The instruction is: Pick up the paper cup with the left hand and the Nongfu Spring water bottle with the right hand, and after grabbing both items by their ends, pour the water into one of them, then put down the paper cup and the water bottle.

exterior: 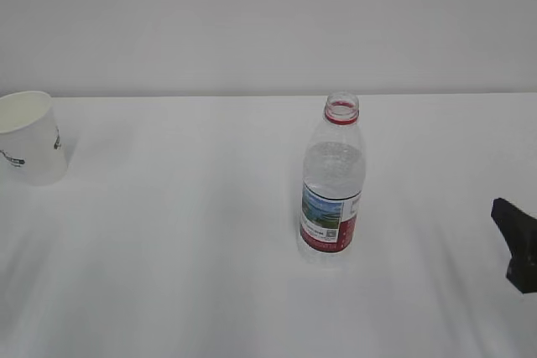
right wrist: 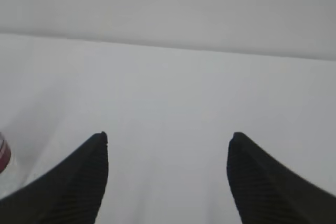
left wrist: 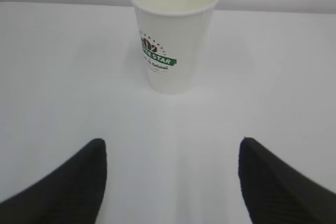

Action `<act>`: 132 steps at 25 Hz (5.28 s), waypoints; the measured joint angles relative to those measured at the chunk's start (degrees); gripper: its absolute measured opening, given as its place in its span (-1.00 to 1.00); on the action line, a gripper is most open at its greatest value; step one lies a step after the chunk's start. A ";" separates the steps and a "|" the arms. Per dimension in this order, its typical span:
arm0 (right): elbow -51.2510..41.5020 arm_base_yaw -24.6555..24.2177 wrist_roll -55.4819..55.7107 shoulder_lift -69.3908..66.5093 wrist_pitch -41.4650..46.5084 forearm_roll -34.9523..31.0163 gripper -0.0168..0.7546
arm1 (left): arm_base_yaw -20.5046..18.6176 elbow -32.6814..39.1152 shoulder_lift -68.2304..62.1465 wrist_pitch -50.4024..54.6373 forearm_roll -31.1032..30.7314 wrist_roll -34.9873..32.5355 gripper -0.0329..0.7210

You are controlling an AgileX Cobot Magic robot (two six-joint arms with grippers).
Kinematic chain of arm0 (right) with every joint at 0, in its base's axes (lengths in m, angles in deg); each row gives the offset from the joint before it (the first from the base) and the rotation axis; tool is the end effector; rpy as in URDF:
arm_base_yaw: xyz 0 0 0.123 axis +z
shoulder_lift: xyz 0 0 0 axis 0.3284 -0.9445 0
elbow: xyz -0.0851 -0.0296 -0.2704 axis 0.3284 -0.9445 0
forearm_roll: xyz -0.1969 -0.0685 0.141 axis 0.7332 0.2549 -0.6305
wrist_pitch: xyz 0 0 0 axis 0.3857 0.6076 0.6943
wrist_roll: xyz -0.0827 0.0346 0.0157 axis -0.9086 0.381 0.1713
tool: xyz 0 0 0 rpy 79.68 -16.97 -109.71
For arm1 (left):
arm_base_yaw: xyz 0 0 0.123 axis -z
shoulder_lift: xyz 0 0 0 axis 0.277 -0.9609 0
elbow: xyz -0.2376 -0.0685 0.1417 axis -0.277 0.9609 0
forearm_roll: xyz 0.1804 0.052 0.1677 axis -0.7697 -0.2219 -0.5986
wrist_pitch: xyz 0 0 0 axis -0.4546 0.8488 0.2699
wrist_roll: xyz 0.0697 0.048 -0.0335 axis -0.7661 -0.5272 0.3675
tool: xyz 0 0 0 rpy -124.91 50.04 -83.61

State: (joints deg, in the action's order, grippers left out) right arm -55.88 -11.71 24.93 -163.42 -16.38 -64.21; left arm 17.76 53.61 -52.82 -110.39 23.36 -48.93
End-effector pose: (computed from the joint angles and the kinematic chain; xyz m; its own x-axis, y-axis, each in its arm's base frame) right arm 0.1680 0.0209 0.1436 -0.2444 -0.0794 -0.9664 -0.1298 0.9903 -0.0485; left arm 0.1566 -0.0002 0.1467 -0.3427 -0.0739 -0.9365 -0.0454 0.9970 -0.0621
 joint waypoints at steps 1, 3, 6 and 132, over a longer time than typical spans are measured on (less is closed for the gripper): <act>-0.70 0.00 0.27 -0.65 -0.15 0.37 0.43 | 0.00 0.04 0.00 -0.41 -1.79 0.85 0.60; -0.96 0.00 1.04 -2.09 -0.64 1.63 0.43 | 0.00 0.04 0.00 -1.26 -5.50 2.31 0.60; -0.96 0.00 1.68 -3.98 -1.06 5.61 0.43 | 0.00 0.04 0.00 -1.52 -7.80 3.14 0.60; 32.13 3.45 10.05 -30.24 1.06 48.90 0.74 | 0.00 0.04 0.00 -6.34 -16.05 3.90 0.65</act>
State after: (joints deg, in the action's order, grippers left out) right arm -23.74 -8.26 34.99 -193.67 -15.32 -15.31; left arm 17.76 53.64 -52.82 -116.73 7.31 -45.03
